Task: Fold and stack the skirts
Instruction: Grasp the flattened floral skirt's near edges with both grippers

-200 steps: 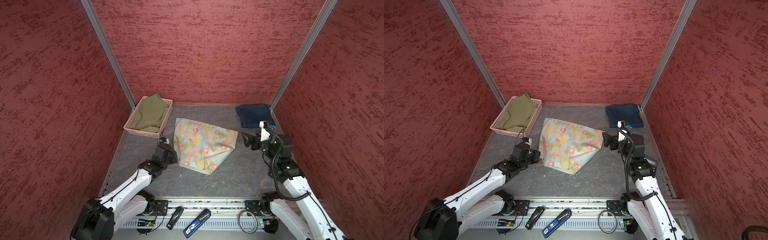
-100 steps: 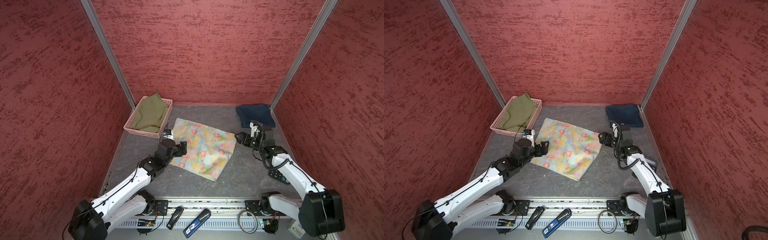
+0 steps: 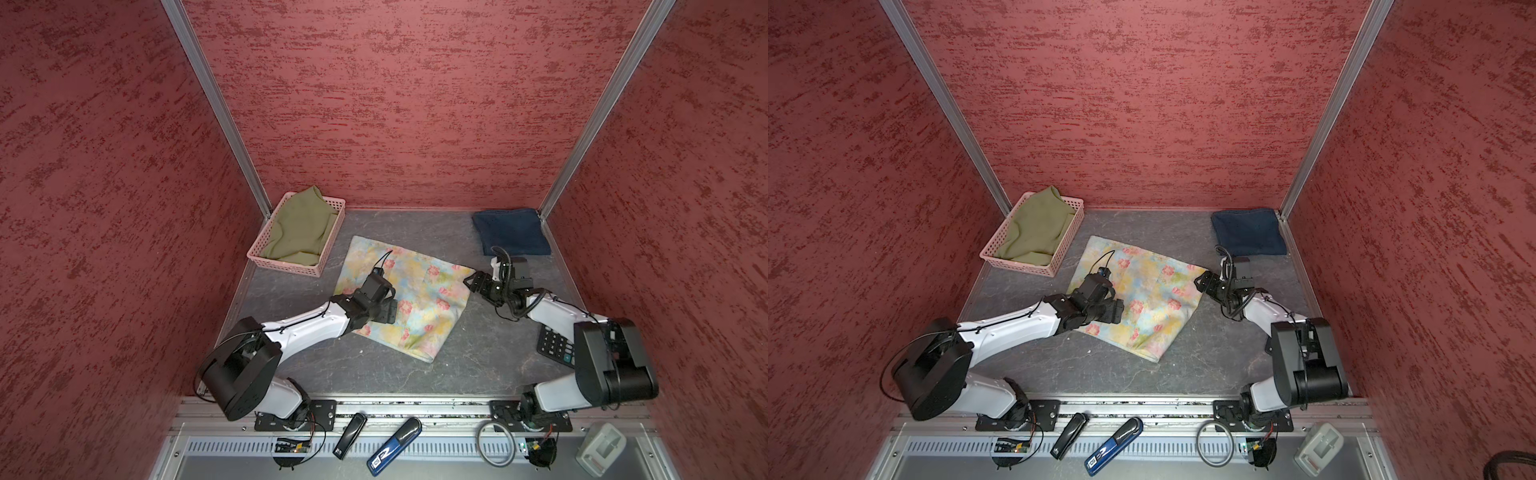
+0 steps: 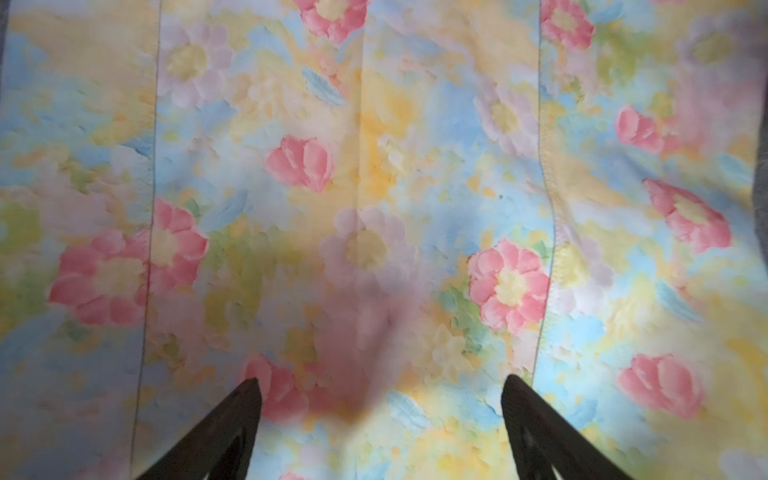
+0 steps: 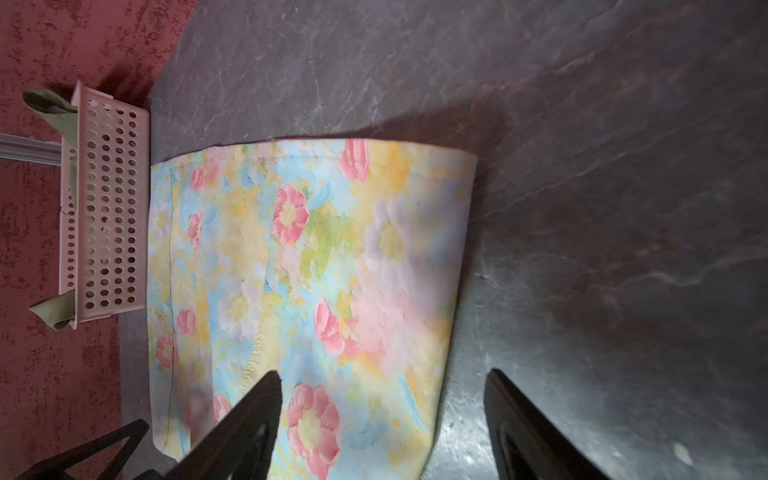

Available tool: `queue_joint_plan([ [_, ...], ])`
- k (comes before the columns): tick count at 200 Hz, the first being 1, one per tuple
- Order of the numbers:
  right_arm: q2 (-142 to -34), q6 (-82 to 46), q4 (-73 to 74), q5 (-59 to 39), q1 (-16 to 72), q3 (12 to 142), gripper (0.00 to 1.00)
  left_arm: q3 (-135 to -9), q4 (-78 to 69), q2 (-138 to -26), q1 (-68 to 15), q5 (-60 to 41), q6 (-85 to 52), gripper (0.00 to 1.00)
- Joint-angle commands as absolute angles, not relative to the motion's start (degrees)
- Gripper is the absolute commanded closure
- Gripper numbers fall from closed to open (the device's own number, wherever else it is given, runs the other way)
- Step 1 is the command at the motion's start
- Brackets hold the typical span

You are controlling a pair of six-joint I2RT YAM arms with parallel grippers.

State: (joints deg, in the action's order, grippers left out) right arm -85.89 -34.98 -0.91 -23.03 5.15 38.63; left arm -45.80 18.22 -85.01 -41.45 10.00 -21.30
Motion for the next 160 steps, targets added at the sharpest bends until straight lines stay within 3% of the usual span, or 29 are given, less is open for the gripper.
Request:
queue_joint_plan([
  [1,-87.27,-37.26,5.61,-25.33,4.87,37.11,0.25,-47.86,19.64,-87.48,-41.68,11.35,-19.17,0.10],
  [43,-93.44,-36.51,11.28,-26.15,4.92,36.53,0.32,-49.13,19.77,-90.37,-41.37,11.84,-17.99,0.11],
  [77,-96.14,-37.91,17.51,-27.70,4.90,34.95,0.50,-48.87,20.03,-91.75,-40.00,11.52,-17.97,0.12],
  [85,-95.96,-38.15,18.30,-27.38,4.89,34.40,0.57,-48.79,19.99,-92.18,-39.61,11.29,-18.10,0.13],
  [114,-94.96,-36.39,16.74,-24.63,4.84,35.15,1.00,-49.51,20.08,-94.53,-39.38,10.00,-18.19,0.14],
  [160,-95.82,-30.19,7.24,-22.57,2.30,42.55,1.00,-50.01,21.63,-96.13,-42.74,8.54,-21.00,0.16],
])
